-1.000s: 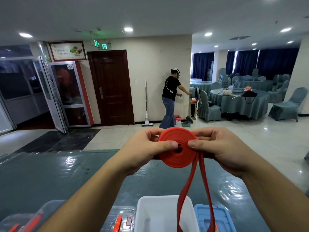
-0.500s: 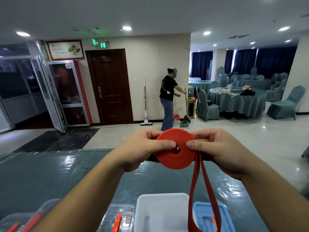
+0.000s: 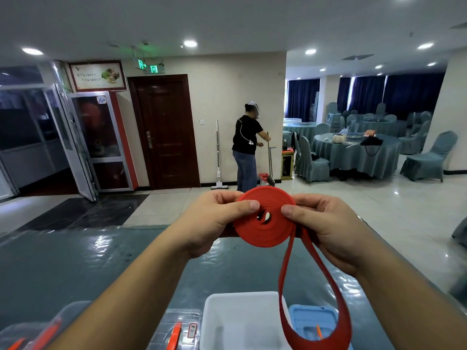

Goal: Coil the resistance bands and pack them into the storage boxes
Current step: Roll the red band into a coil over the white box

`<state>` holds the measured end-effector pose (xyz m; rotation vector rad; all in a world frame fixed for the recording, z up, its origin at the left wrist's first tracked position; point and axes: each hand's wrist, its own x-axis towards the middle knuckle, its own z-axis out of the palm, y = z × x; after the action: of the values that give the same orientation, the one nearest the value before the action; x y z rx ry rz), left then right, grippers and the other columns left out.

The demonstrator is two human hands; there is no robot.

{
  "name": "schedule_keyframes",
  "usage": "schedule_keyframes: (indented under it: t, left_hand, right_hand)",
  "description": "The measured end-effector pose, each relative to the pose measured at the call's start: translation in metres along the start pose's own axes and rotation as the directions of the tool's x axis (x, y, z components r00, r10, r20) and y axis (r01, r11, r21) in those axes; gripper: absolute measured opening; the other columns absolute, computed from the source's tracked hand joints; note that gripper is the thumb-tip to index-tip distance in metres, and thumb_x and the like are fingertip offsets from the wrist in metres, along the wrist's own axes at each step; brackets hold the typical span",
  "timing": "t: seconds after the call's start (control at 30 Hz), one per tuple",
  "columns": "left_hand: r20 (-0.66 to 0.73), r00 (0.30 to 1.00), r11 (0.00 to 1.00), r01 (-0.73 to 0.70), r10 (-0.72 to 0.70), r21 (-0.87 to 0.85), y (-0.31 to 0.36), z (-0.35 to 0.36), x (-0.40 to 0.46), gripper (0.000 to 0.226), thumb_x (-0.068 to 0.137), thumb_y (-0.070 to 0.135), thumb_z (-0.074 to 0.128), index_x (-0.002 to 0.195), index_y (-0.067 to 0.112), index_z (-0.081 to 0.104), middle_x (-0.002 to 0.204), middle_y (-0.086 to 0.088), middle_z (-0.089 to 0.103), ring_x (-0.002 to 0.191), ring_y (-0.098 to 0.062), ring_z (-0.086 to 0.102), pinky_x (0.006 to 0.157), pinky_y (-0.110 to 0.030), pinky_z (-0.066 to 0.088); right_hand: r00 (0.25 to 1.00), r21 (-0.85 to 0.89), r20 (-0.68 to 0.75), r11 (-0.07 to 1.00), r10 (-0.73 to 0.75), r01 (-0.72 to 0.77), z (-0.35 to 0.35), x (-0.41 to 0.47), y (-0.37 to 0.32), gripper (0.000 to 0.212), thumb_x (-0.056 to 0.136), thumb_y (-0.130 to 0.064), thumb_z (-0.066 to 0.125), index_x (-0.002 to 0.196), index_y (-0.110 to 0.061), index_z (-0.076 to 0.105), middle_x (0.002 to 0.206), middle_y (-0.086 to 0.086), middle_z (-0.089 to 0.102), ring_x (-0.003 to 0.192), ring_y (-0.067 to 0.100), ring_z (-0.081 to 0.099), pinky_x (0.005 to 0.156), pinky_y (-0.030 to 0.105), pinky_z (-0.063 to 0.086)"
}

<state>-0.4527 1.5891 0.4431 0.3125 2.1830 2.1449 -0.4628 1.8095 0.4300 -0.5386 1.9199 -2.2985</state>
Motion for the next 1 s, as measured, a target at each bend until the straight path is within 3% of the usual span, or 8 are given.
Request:
schedule_keyframes:
  t: [0.13,0.23,0.33,0.53,0.77,0.9,1.0]
  left_hand:
    - [-0.066,0.997,0.994,-0.037,0.031,-0.099,-0.011,0.005,0.000,0.053,0.071,0.033,0.087,0.113,0.002,0.074,0.102,-0.019,0.077,0.084,-0.022,0.072,0.077,-0.035,0.061]
    - [-0.002,1.000,1.000,0.020,-0.020,-0.022,-0.013,0.000,-0.002,0.052,0.071,0.030,0.086,0.116,0.007,0.074,0.109,-0.018,0.077,0.091,-0.025,0.074,0.084,-0.039,0.061]
    - [0.036,0.998,0.995,0.043,-0.047,0.087,-0.009,0.000,-0.002,0.049,0.069,0.031,0.087,0.114,0.014,0.075,0.104,-0.010,0.079,0.093,-0.024,0.076,0.081,-0.038,0.060]
    - [-0.105,0.993,0.994,-0.054,0.044,-0.092,-0.010,0.010,0.002,0.046,0.073,0.031,0.080,0.113,0.010,0.075,0.102,-0.011,0.079,0.088,-0.021,0.075,0.081,-0.039,0.061]
    - [-0.122,0.993,0.992,-0.023,0.008,-0.121,-0.018,0.018,-0.001,0.066,0.067,0.040,0.088,0.122,0.008,0.070,0.108,-0.013,0.079,0.096,-0.026,0.077,0.085,-0.040,0.059]
    - [-0.092,0.995,0.992,0.011,-0.023,-0.124,-0.013,0.021,-0.002,0.053,0.071,0.035,0.083,0.116,0.009,0.073,0.104,-0.011,0.079,0.091,-0.022,0.076,0.081,-0.037,0.059]
    - [0.013,0.999,0.999,0.041,-0.041,0.006,-0.004,0.014,-0.004,0.041,0.072,0.031,0.082,0.108,0.012,0.077,0.101,-0.011,0.079,0.089,-0.021,0.075,0.079,-0.034,0.059]
  right_hand:
    - [0.999,0.104,-0.047,0.995,-0.008,0.012,0.005,-0.004,0.017,0.049,0.071,-0.021,0.078,0.115,0.001,0.073,0.108,0.022,0.077,0.098,0.034,0.076,0.091,0.045,0.061]
    - [0.999,0.105,-0.037,0.994,0.027,-0.023,0.002,-0.007,0.020,0.045,0.067,-0.017,0.079,0.109,0.000,0.076,0.106,0.025,0.077,0.097,0.037,0.076,0.088,0.045,0.063]
    - [0.998,0.066,-0.008,0.996,0.057,-0.056,0.002,-0.006,0.016,0.045,0.066,-0.018,0.079,0.108,0.001,0.076,0.105,0.025,0.077,0.096,0.037,0.076,0.088,0.044,0.063]
    - [0.995,0.194,-0.087,0.979,-0.044,0.060,0.008,-0.002,0.010,0.035,0.082,-0.025,0.066,0.104,-0.001,0.078,0.104,0.023,0.077,0.089,0.027,0.077,0.083,0.034,0.063]
    - [0.996,0.016,-0.063,0.998,-0.065,0.066,0.003,-0.013,0.006,0.038,0.077,-0.021,0.069,0.112,-0.006,0.074,0.101,0.018,0.079,0.091,0.029,0.077,0.088,0.042,0.063]
    - [0.998,0.037,-0.039,0.998,-0.046,0.048,-0.003,-0.012,0.003,0.041,0.076,-0.012,0.072,0.116,-0.002,0.072,0.105,0.020,0.078,0.098,0.035,0.076,0.088,0.043,0.063]
    - [1.000,0.040,0.019,0.999,-0.014,0.013,-0.008,-0.012,-0.002,0.042,0.074,-0.006,0.073,0.115,0.001,0.072,0.105,0.023,0.077,0.093,0.033,0.077,0.080,0.035,0.064]
